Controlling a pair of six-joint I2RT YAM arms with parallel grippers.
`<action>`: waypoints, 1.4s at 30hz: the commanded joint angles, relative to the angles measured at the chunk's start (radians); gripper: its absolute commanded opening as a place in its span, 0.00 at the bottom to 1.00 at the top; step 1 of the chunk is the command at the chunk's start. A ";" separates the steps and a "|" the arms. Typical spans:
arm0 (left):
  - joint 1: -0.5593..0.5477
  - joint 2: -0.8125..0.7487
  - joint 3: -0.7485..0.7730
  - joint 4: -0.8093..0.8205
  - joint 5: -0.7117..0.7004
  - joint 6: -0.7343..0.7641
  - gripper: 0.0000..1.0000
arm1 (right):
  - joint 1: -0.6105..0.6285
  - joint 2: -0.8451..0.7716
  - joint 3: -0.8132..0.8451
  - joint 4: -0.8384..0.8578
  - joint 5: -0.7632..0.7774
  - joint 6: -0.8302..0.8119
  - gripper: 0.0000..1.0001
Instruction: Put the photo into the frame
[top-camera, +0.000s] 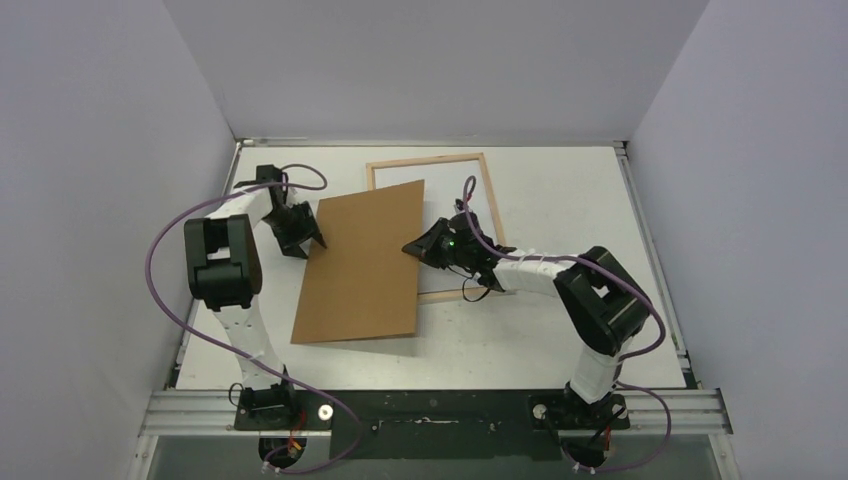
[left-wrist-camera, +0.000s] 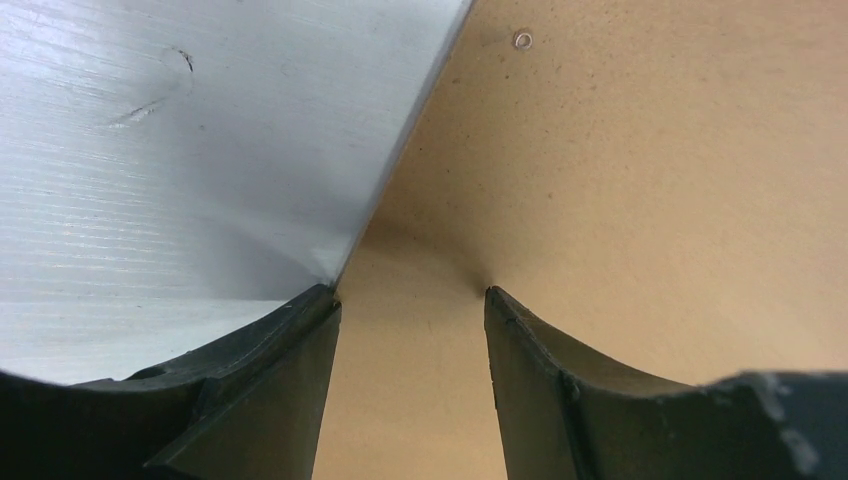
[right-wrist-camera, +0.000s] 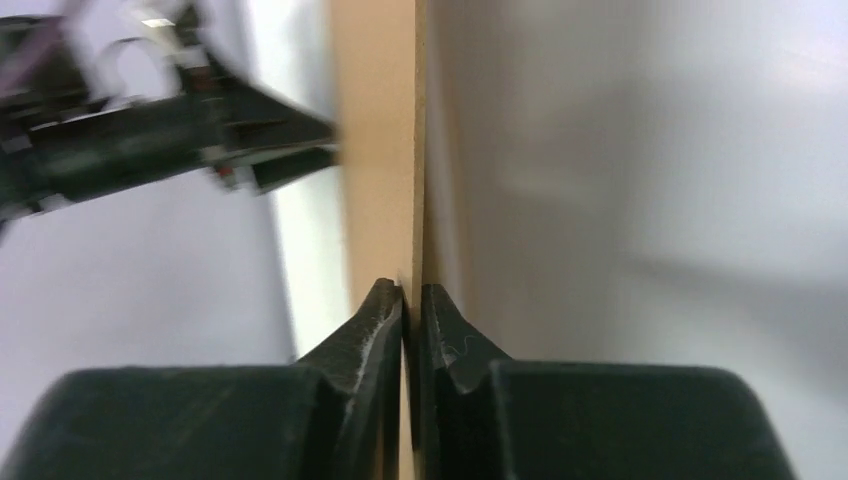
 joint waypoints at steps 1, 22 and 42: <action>-0.014 0.022 -0.027 -0.064 -0.046 0.007 0.54 | 0.014 -0.084 0.028 0.129 0.009 -0.026 0.00; 0.063 -0.332 0.367 -0.326 -0.201 0.030 0.71 | 0.086 -0.124 0.453 -0.093 -0.102 -0.182 0.00; 0.031 -0.514 0.644 -0.238 0.161 -0.114 0.87 | 0.077 -0.275 0.863 -0.821 0.191 -0.568 0.00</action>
